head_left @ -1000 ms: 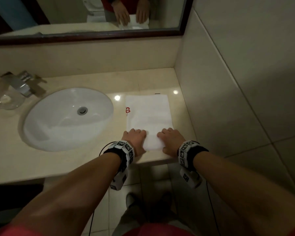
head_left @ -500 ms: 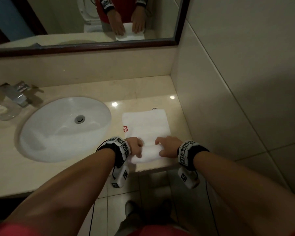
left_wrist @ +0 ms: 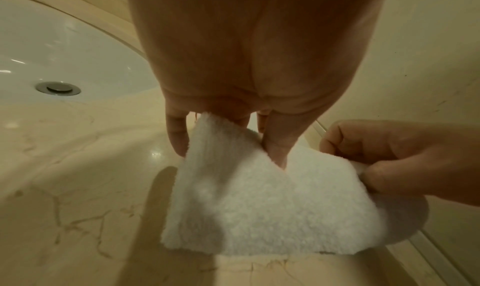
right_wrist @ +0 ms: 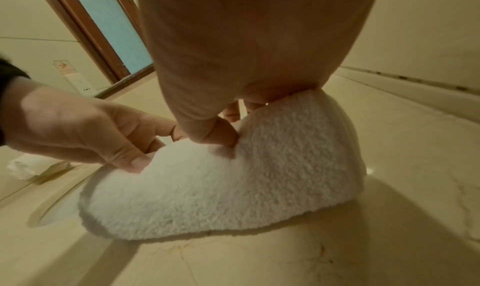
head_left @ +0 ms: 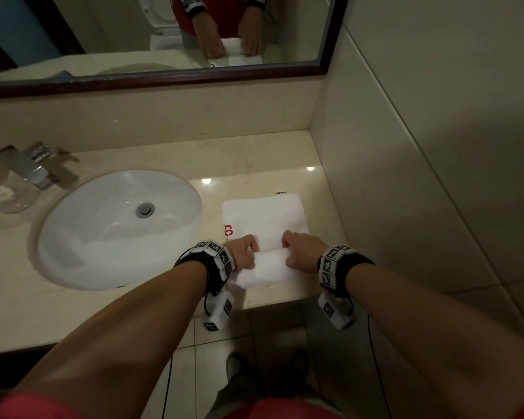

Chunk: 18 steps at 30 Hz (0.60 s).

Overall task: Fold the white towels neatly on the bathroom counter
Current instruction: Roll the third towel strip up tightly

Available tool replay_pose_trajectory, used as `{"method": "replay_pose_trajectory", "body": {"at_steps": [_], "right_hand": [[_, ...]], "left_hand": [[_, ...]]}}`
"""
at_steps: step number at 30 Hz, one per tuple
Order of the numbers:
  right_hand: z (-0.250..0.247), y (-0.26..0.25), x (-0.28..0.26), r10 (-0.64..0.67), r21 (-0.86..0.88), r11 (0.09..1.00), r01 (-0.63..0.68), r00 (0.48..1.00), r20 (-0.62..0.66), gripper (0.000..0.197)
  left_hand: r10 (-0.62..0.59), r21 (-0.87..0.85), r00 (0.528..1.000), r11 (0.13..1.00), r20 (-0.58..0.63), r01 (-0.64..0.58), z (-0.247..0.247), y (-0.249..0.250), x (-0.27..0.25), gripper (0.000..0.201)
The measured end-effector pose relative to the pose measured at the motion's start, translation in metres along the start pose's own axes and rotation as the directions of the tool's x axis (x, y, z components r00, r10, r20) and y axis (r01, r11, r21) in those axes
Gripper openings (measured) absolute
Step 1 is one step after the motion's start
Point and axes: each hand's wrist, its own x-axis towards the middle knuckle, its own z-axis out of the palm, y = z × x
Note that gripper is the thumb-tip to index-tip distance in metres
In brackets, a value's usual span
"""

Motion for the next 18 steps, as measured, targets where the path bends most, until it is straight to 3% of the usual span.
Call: {"method": "replay_pose_trajectory", "body": {"at_steps": [7, 11, 14, 18], "right_hand": [[0.005, 0.006, 0.012, -0.036, -0.119, 0.993, 0.026, 0.996, -0.084, 0.037], [0.008, 0.007, 0.012, -0.054, -0.187, 0.982, 0.022, 0.985, -0.167, 0.037], [0.012, 0.005, 0.010, -0.126, -0.232, 0.971, 0.054, 0.943, -0.308, 0.032], [0.018, 0.002, 0.005, -0.174, -0.285, 0.955, 0.078, 0.927, -0.332, 0.022]], "left_hand": [[0.023, 0.015, 0.997, 1.000, -0.073, -0.022, -0.001, -0.001, 0.001, 0.022], [0.045, 0.107, 0.977, 0.994, -0.208, -0.023, 0.002, 0.000, 0.000, 0.029], [0.114, 0.254, 0.954, 0.966, -0.279, -0.041, 0.005, 0.002, -0.002, 0.026], [0.264, 0.415, 0.918, 0.901, -0.295, -0.126, 0.011, 0.004, -0.005, 0.022]]}}
